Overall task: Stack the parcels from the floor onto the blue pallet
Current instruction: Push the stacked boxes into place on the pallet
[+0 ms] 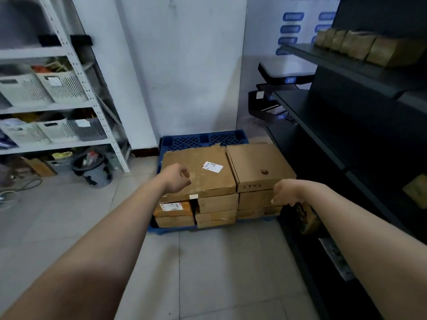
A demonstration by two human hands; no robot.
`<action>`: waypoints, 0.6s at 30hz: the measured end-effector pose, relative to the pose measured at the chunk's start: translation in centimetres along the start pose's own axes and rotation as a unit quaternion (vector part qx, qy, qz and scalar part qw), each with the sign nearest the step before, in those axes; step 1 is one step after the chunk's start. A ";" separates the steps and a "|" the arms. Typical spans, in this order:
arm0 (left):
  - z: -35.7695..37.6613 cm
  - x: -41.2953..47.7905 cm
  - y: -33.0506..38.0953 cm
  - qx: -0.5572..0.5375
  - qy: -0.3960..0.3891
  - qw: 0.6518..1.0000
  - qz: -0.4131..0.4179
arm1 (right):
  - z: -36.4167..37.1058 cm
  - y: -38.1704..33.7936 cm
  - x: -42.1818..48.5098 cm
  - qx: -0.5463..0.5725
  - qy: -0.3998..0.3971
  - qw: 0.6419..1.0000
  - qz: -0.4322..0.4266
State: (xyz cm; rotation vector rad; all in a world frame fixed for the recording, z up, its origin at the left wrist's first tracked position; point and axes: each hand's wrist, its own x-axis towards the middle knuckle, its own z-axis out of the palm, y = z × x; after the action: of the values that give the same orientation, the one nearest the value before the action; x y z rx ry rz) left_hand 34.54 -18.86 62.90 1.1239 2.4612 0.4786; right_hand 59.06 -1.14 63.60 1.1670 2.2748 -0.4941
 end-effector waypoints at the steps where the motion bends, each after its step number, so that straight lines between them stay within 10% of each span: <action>1: 0.3 0.2 -0.2 -0.012 0.006 1.000 -0.006 | 0.2 0.3 0.6 0.011 0.003 1.000 -0.003; 8: 4.2 2.6 -9.9 -0.115 0.078 0.978 -0.157 | 4.5 -0.3 9.4 0.146 0.001 0.989 0.002; 18: 18.3 19.2 -33.2 -0.314 0.096 0.857 -0.396 | 20.4 -8.6 35.8 0.234 -0.057 0.967 0.080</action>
State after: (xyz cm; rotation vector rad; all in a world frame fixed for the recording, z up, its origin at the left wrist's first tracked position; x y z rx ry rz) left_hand 10.57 -21.99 27.90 -0.2203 2.3560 1.0298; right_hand 40.48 5.70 26.46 1.4870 1.9995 -1.0456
